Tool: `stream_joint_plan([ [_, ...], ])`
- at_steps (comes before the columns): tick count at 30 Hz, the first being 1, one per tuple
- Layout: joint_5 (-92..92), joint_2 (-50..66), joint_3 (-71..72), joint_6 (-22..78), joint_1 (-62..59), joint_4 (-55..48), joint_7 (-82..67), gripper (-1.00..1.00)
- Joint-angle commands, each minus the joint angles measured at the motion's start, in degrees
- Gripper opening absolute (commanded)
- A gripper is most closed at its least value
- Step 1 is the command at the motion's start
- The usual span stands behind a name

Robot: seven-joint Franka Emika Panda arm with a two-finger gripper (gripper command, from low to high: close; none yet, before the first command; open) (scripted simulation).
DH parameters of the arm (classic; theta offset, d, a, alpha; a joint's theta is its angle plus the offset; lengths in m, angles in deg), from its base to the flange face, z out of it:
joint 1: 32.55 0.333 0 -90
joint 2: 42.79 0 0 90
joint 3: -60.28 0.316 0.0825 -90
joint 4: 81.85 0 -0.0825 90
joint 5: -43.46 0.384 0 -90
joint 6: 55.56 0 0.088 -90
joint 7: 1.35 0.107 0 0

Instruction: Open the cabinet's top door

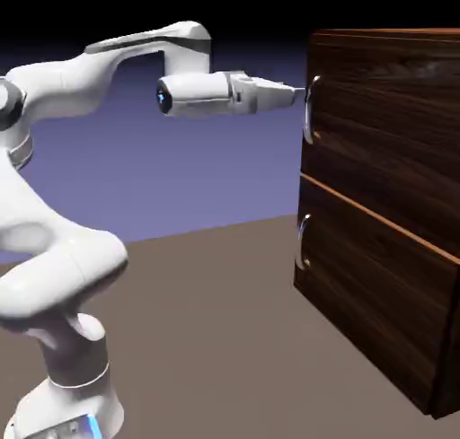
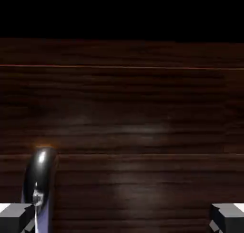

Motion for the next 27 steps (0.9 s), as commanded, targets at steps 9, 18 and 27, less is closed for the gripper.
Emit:
stream_joint_plan([
  [9,17.22,-2.02,8.79,-0.39,-8.84,-6.54,-11.48,0.00],
  [18,17.22,1.01,9.83,3.28,-10.76,-7.30,-13.81,-1.00],
  [27,17.22,6.24,-2.54,9.77,7.93,5.87,-23.34,-1.00],
])
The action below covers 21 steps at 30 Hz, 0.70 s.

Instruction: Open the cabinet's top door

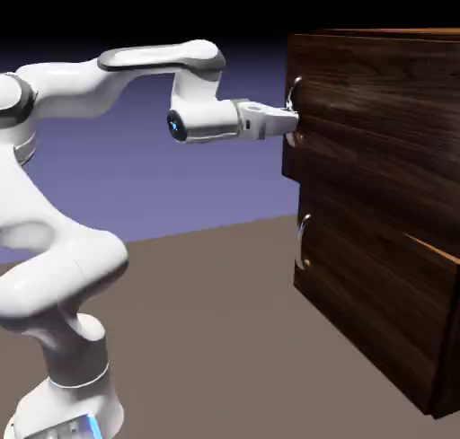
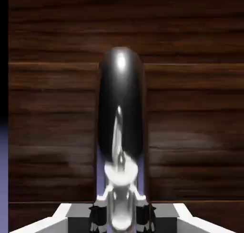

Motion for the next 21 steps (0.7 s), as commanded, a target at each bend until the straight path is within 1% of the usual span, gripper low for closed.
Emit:
stream_joint_plan([
  [1,0.00,0.57,-1.53,0.41,2.08,1.14,-1.13,-1.00],
  [11,-0.13,4.84,-18.20,2.68,22.85,9.91,-12.52,-1.00],
  [21,-15.86,-1.55,-35.87,5.24,43.62,22.08,-5.65,-1.00],
])
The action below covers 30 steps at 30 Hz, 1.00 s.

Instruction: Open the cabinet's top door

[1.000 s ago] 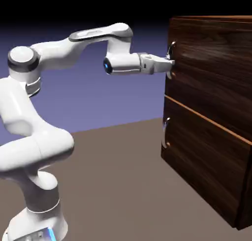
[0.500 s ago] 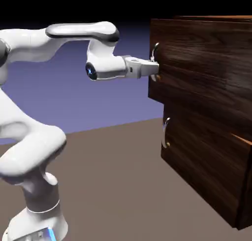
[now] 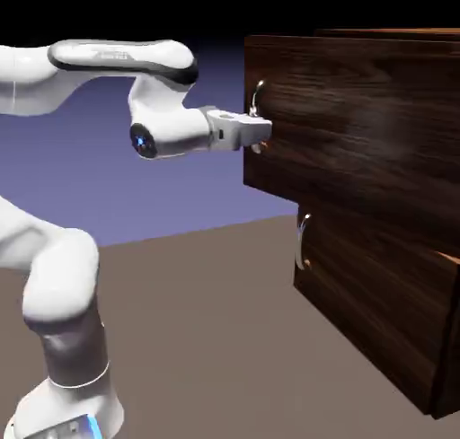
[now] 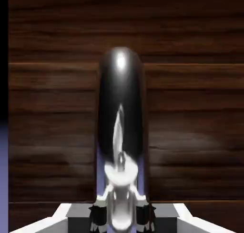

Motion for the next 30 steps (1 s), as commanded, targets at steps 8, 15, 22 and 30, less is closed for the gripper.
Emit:
stream_joint_plan([
  [8,-18.22,-9.93,-15.10,-1.01,16.53,9.65,8.32,-1.00],
  [15,-35.66,-19.51,-25.55,-5.19,28.47,15.79,17.38,-1.00],
  [22,-53.10,-27.28,-29.97,-5.93,32.37,20.90,30.82,-1.00],
  [30,-72.97,-37.76,-34.30,10.37,20.55,26.70,47.10,-1.00],
])
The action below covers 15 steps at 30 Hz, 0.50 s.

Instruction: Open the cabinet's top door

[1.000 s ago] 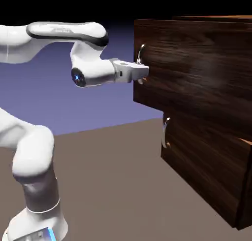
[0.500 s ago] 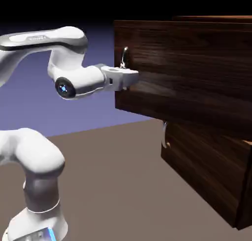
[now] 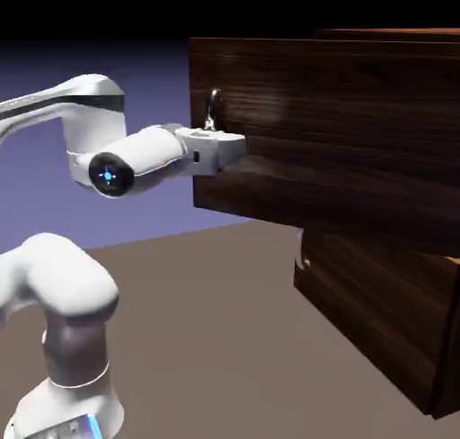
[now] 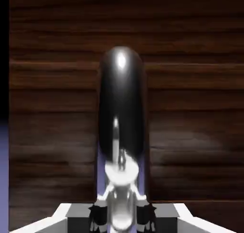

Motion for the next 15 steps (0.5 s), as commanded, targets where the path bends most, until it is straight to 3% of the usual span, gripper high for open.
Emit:
stream_joint_plan([
  [1,-2.39,-1.32,-1.39,2.20,-1.38,0.45,1.37,-1.00],
  [15,-31.23,-6.97,-29.33,34.84,-15.92,-4.20,7.52,-1.00],
])
